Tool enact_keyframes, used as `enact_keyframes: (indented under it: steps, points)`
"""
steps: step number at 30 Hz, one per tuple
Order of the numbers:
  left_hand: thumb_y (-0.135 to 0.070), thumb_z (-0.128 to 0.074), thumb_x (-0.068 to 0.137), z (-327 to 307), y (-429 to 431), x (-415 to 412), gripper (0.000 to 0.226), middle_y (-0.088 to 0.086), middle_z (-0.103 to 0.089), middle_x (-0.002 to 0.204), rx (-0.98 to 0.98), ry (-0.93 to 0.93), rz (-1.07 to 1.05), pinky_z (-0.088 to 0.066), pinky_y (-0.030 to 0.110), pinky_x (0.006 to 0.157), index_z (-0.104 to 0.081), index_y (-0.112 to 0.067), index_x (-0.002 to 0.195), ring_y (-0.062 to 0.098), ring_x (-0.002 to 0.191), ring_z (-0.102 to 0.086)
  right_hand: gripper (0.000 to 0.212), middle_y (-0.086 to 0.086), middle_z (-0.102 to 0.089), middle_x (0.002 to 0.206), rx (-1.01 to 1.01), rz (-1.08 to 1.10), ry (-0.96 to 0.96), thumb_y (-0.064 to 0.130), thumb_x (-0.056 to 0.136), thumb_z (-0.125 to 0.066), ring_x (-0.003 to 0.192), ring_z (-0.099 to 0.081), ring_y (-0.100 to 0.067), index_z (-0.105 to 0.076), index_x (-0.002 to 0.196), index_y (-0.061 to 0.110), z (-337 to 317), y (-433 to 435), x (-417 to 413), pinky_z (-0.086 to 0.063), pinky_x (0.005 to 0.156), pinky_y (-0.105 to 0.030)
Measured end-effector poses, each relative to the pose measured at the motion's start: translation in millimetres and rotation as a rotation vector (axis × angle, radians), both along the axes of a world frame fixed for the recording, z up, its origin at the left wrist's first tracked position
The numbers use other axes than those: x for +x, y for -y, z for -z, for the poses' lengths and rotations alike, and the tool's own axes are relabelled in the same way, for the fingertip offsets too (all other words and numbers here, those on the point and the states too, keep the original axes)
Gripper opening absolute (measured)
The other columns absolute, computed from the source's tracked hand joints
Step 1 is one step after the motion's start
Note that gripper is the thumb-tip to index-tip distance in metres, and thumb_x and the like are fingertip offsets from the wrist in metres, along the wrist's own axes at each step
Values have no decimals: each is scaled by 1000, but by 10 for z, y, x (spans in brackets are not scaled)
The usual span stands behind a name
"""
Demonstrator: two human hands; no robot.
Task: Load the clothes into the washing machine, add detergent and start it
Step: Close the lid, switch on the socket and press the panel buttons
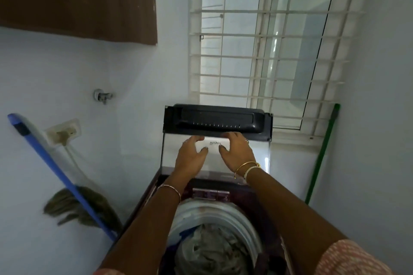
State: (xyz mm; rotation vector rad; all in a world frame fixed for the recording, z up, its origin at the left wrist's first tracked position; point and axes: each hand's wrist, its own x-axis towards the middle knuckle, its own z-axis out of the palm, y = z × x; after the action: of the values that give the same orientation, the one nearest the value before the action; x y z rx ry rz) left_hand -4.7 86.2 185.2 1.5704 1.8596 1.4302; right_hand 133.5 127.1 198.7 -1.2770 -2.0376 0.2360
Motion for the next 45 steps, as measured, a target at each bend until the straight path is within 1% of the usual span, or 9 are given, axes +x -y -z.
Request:
enact_keyframes:
  steps: [5,13,18,22,25,28,31,35,45]
  points:
    - [-20,-61,91,-252,-759,-397,39,6,-53,134,45,-184,54,-43,32,101,-55,-16,129,21,122,-50,41,-7,-51,130,14,91,116,28,87,-57,120,-48,-26,-53,126,16,-283,-691,-186,-42,99,-38]
    - [-23,-49,95,-586,-1860,-807,45,8,-37,150,46,-622,160,-30,39,114,-46,-11,138,24,138,-34,51,-11,-47,136,-32,222,247,32,86,-58,126,-45,-29,-44,130,10,-507,-1757,-452,-40,103,-42]
    - [-32,-42,99,-575,-2428,-894,48,10,-33,153,41,-863,105,-22,41,117,-39,-10,141,24,142,-25,66,-10,-26,154,11,271,497,47,94,-43,142,-25,-26,-26,145,9,-531,-2189,-561,-22,115,-47]
    - [-39,-31,102,-456,-2695,-918,51,10,-26,156,8,-1004,90,-11,46,118,-30,-12,145,27,146,-14,65,-11,-38,148,-3,263,553,54,94,-34,136,-36,-27,-30,143,11,-550,-2435,-608,-21,115,-49]
    - [-48,-26,101,-396,-2830,-939,56,10,-30,154,-1,-1052,80,-10,48,118,-31,-14,145,27,145,-18,62,-12,-55,132,-75,227,565,58,94,-28,121,-51,-30,-42,134,13,-557,-2584,-665,-32,107,-47]
    - [-52,-23,100,-386,-2945,-972,55,11,-47,141,-42,-1042,96,-20,50,114,-42,-14,135,28,134,-37,58,-12,-60,115,-94,181,541,60,93,-27,104,-57,-29,-52,116,13,-534,-2678,-712,-45,91,-43]
    - [-48,-24,101,-380,-2969,-999,47,11,-57,124,15,-1085,72,-35,45,102,-47,-14,124,29,116,-51,60,-14,-58,115,-74,189,541,63,91,-30,105,-55,-30,-50,118,14,-512,-2705,-719,-45,90,-42]
    - [-47,-25,101,-443,-2893,-1016,44,11,-60,115,119,-1070,65,-40,43,90,-50,-16,119,30,106,-55,68,-11,-62,108,-68,199,633,72,86,-23,100,-57,-30,-49,113,15,-561,-2647,-702,-44,83,-38]
    - [-60,-22,97,-807,-2386,-944,60,5,-62,90,-56,-994,207,-44,34,74,-63,-17,95,23,86,-57,79,-4,-63,94,-254,127,631,83,74,-36,89,-59,-23,-61,105,15,-870,-2138,-524,-49,82,-35]
